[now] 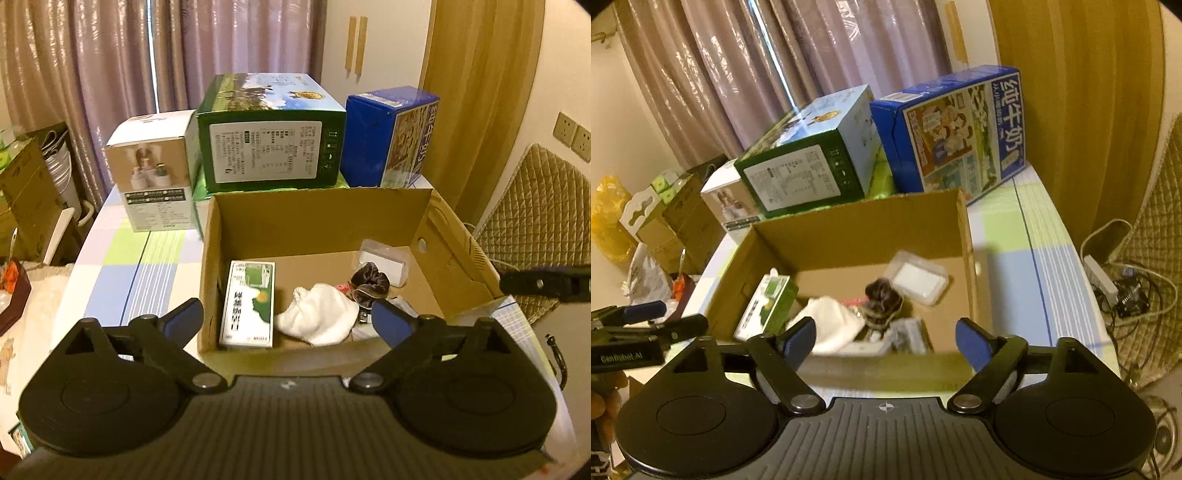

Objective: Organize objects
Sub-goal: 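Withdraw both tools from the box back over the table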

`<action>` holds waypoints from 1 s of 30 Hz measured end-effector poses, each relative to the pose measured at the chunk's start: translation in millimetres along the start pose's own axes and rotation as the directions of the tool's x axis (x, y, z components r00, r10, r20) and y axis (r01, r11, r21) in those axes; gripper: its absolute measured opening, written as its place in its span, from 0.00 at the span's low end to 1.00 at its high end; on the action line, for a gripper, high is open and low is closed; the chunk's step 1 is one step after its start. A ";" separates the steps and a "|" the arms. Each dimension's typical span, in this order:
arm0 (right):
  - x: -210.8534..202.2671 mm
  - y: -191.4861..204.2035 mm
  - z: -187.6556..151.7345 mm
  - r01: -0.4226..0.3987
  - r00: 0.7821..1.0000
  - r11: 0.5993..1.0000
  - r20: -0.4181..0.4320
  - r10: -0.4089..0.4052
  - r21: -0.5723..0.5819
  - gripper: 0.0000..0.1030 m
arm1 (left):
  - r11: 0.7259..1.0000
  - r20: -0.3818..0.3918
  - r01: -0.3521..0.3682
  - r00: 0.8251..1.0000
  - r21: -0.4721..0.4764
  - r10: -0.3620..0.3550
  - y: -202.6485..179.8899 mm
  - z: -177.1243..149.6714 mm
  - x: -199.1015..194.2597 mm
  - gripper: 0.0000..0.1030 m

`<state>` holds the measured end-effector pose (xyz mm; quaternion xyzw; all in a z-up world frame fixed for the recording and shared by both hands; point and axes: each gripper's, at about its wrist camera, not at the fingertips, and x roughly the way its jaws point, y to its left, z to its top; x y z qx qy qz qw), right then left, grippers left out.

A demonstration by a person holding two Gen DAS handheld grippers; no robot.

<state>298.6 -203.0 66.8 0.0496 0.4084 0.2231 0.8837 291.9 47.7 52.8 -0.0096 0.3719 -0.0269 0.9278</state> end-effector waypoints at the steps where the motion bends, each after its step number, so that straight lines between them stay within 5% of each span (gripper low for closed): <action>1: -4.9 1.2 -4.3 0.013 1.000 1.000 -0.005 -0.013 0.001 0.82 | 1.000 -0.001 -0.005 1.000 -0.009 0.005 1.4 -2.2 -4.5 0.95; 9: -50.2 16.6 -36.3 0.031 1.000 0.999 -0.003 -0.031 -0.004 0.98 | 0.998 0.008 -0.027 1.000 -0.055 0.028 6.8 -28.5 -53.9 0.99; 30: -148.9 60.1 -122.5 0.075 0.996 0.996 0.046 -0.073 -0.057 0.98 | 0.993 0.032 -0.078 0.996 -0.089 0.081 -21.9 -105.3 -176.1 0.99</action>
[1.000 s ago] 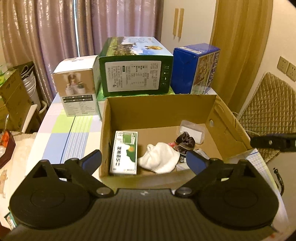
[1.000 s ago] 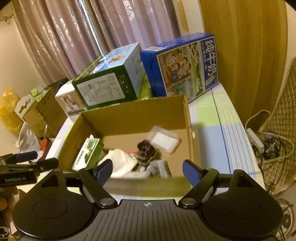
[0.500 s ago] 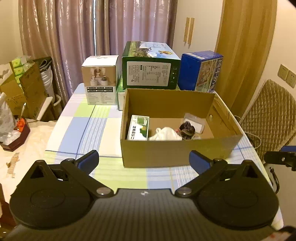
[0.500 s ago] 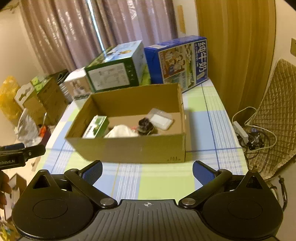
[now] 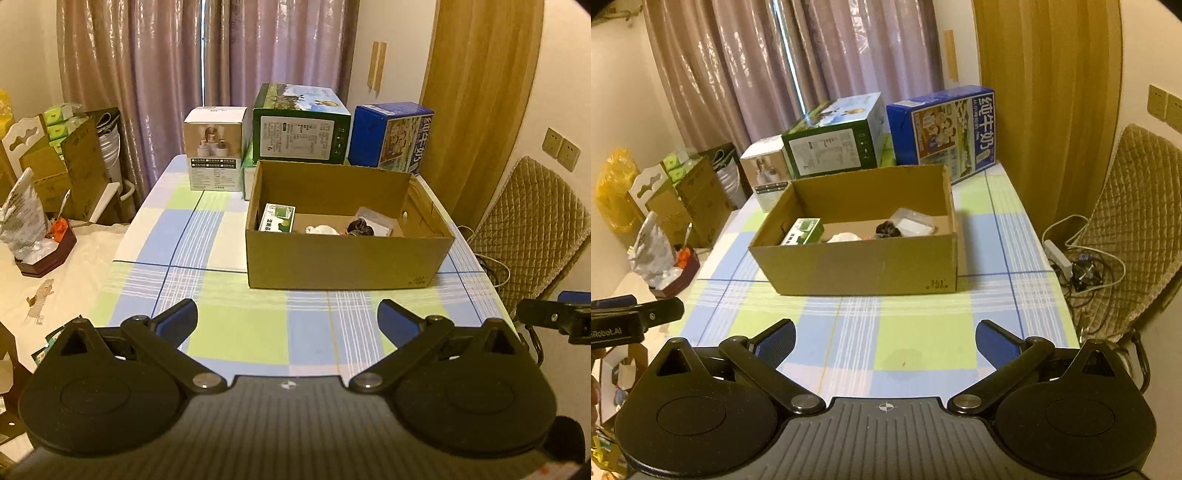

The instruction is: Organize objects

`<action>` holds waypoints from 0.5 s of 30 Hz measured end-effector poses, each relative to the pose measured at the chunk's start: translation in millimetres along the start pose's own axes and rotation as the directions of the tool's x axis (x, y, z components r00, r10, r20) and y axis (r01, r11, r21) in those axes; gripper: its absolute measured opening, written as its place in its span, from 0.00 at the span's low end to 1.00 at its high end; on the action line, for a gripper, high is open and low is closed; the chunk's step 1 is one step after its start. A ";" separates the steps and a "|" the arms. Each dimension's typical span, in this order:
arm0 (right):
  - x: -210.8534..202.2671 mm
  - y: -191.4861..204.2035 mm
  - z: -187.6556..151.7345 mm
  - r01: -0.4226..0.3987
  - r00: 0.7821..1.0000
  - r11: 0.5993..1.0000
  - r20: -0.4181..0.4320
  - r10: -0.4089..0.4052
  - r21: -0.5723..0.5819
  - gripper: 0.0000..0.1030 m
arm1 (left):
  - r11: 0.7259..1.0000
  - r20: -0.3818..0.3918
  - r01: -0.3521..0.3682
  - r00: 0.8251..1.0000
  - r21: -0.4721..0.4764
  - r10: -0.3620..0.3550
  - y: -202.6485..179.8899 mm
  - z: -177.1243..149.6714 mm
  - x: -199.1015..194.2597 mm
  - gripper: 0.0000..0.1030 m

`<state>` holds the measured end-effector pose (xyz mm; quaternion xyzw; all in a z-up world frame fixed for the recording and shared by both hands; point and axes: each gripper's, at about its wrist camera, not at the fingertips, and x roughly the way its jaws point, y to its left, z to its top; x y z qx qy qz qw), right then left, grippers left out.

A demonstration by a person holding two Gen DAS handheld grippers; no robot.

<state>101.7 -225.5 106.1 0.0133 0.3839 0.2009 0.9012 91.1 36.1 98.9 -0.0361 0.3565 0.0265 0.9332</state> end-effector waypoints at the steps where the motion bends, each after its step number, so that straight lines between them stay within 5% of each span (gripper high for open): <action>1: -3.6 0.6 -3.3 -0.001 1.000 1.000 0.002 0.001 0.004 0.98 | 1.000 -0.001 0.000 1.000 0.002 0.000 -1.9 -2.7 -3.7 0.99; 15: -30.1 3.8 -35.3 0.036 0.999 0.999 -0.003 -0.036 0.003 0.98 | 1.000 -0.028 0.000 1.000 -0.002 0.000 -16.5 -32.8 -28.1 0.99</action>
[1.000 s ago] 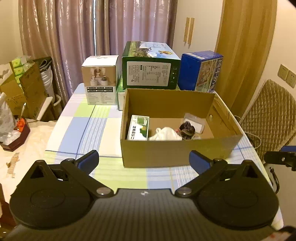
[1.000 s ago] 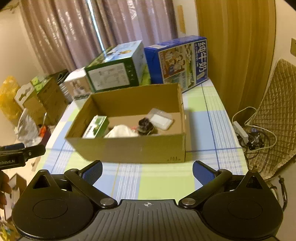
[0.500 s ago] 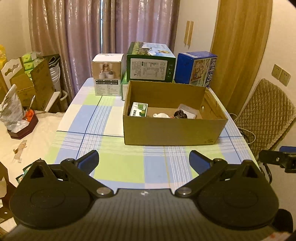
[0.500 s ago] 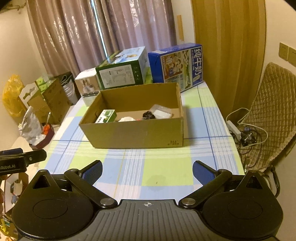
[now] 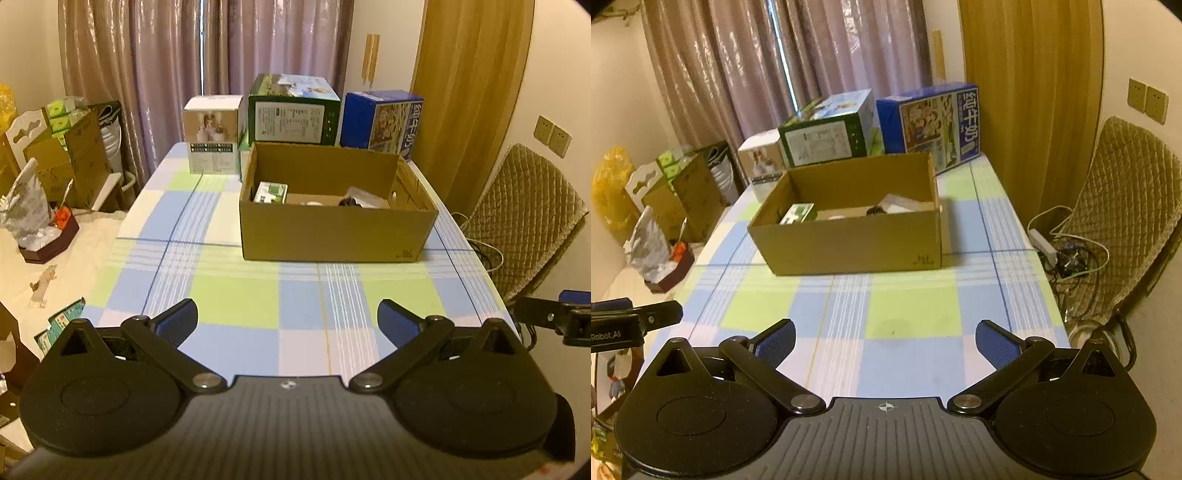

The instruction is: Organize objects

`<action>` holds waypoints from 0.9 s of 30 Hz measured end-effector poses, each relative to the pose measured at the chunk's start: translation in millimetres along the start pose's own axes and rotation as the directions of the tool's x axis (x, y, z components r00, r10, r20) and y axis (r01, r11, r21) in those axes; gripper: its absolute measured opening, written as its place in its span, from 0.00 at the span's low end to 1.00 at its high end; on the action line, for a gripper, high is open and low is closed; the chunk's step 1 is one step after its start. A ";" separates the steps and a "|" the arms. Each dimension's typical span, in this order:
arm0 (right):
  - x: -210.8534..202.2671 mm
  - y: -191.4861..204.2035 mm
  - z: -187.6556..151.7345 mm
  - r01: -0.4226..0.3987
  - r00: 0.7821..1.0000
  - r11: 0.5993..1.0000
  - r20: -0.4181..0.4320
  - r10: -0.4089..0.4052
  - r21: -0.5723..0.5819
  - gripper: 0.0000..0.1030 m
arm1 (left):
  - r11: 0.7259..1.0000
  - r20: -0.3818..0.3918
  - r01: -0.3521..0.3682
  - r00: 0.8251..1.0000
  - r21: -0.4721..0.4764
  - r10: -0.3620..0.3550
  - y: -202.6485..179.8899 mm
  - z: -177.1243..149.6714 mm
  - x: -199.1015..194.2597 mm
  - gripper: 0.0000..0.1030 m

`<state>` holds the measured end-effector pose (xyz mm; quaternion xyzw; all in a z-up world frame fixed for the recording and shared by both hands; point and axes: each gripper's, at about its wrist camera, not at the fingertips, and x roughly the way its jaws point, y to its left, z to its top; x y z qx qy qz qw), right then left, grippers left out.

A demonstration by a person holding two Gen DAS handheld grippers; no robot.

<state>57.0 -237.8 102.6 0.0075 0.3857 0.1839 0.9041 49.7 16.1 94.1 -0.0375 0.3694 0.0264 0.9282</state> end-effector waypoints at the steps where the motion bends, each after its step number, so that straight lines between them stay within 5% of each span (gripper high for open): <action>1: -0.7 0.7 -1.3 -0.001 1.000 1.000 -0.002 0.001 -0.001 0.98 | 1.000 0.001 -0.001 1.000 0.003 0.001 -0.1 -1.8 -0.6 0.99; 27: -4.9 13.0 -16.1 -0.002 1.000 0.999 -0.014 0.001 -0.045 0.98 | 0.999 -0.003 0.028 1.000 0.024 -0.028 -13.0 -20.2 -10.7 0.99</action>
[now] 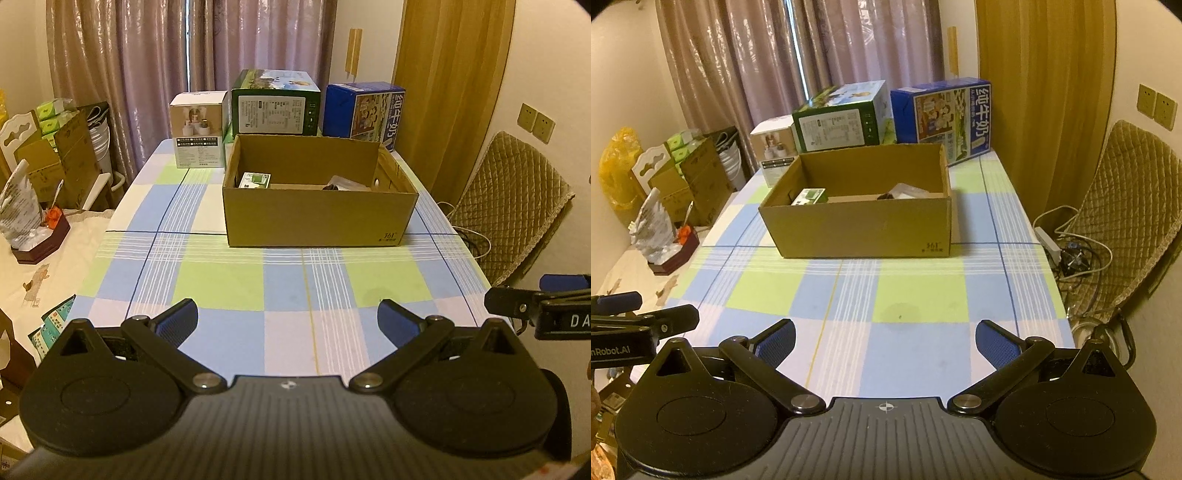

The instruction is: Organize objects

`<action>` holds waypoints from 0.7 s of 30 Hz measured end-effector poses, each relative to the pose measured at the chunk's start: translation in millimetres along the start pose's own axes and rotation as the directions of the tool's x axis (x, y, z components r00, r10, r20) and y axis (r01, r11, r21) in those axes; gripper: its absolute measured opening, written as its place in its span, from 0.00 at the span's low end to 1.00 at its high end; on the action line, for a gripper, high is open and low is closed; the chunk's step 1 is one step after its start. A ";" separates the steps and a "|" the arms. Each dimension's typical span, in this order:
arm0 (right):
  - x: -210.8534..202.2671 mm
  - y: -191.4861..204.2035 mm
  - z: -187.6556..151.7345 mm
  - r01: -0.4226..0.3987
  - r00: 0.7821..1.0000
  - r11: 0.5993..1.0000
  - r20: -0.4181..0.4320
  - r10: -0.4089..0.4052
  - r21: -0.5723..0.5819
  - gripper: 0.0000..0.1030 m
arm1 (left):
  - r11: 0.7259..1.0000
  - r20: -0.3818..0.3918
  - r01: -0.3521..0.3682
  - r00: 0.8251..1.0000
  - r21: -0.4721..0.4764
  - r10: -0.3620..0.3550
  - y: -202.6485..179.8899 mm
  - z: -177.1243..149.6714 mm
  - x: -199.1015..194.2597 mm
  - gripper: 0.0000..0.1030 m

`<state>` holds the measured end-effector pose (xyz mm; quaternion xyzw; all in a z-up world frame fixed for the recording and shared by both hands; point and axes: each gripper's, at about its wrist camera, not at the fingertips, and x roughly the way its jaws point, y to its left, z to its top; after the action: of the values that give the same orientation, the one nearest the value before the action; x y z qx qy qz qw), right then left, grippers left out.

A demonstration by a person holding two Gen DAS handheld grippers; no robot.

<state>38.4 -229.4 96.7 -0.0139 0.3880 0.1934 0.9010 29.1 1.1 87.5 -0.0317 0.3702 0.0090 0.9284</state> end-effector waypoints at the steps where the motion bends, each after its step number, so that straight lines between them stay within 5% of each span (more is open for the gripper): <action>1: -0.1 0.0 0.0 0.002 1.000 1.000 0.001 -0.002 -0.002 0.98 | 1.000 -0.002 0.001 1.000 -0.001 -0.001 -0.2 -0.3 0.8 0.99; 21: 1.1 0.1 -2.1 0.005 1.000 1.000 0.000 -0.005 0.002 0.98 | 0.999 0.009 0.040 0.999 -0.021 -0.040 -0.7 -2.5 -0.3 0.99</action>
<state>37.5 -229.3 94.5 -0.0140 0.3882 0.1910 0.9015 27.2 0.3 85.9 -0.0489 0.3655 -0.0054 0.9295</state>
